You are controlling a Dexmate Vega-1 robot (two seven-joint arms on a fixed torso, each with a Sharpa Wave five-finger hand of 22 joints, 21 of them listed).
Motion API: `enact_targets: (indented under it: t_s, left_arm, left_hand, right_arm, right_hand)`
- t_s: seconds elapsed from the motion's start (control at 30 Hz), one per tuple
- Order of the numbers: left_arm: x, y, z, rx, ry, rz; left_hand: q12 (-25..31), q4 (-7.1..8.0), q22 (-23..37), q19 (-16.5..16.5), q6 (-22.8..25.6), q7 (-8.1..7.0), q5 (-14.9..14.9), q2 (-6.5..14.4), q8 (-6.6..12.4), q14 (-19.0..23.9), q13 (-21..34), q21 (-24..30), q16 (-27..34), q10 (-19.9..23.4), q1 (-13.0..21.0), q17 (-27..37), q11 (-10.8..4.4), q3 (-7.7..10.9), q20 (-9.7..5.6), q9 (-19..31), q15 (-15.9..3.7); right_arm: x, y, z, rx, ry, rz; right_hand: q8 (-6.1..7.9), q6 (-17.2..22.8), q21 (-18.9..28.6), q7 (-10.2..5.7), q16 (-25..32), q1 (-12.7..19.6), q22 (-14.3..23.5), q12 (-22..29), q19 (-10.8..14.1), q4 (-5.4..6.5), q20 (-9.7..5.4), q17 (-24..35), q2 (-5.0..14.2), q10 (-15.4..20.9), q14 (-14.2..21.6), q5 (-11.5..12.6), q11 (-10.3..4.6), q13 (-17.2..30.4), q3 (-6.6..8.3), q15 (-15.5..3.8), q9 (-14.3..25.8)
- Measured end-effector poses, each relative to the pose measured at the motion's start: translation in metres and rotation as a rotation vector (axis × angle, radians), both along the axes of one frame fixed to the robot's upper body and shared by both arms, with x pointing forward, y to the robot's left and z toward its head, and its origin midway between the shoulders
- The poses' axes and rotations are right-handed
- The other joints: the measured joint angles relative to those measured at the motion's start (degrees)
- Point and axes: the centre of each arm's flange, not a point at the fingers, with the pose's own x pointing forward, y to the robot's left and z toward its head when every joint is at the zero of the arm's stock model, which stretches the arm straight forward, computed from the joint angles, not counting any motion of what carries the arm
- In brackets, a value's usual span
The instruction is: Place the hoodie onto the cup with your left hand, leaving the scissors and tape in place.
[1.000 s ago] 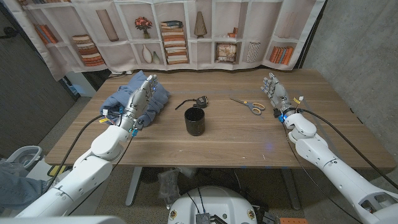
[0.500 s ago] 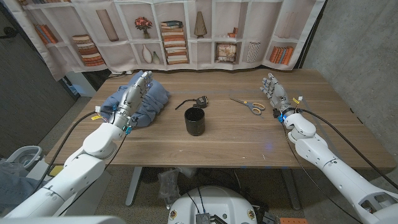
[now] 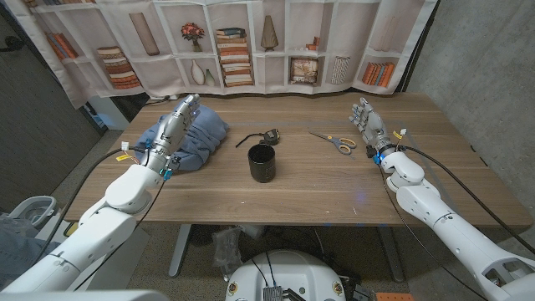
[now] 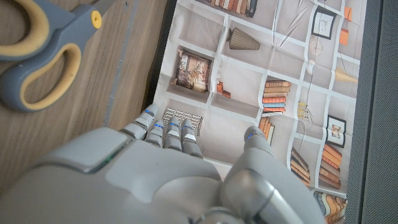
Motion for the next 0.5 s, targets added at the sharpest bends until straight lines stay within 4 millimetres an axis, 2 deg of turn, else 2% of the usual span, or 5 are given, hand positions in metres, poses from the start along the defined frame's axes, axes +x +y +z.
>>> enact_targets:
  t_s: [0.5]
  left_arm:
    - [-0.0032,0.0074,0.0017,0.023,-0.032,0.076]
  left_hand:
    - [0.0,-0.23,0.0,0.0,0.8,-0.34,0.0,-0.2,0.00,0.8,0.0,0.0,0.0,1.0,0.7,0.0,-0.38,-0.23,0.00,0.0,-0.23]
  right_arm:
    - [-0.0018,0.0002,0.0060,0.009,-0.016,-0.002]
  right_hand:
    - [0.00,0.0,-0.4,0.00,0.0,0.0,0.0,0.0,0.3,0.00,0.31,0.0,-0.01,0.0,0.0,0.0,0.00,0.0,0.00,0.00,0.0]
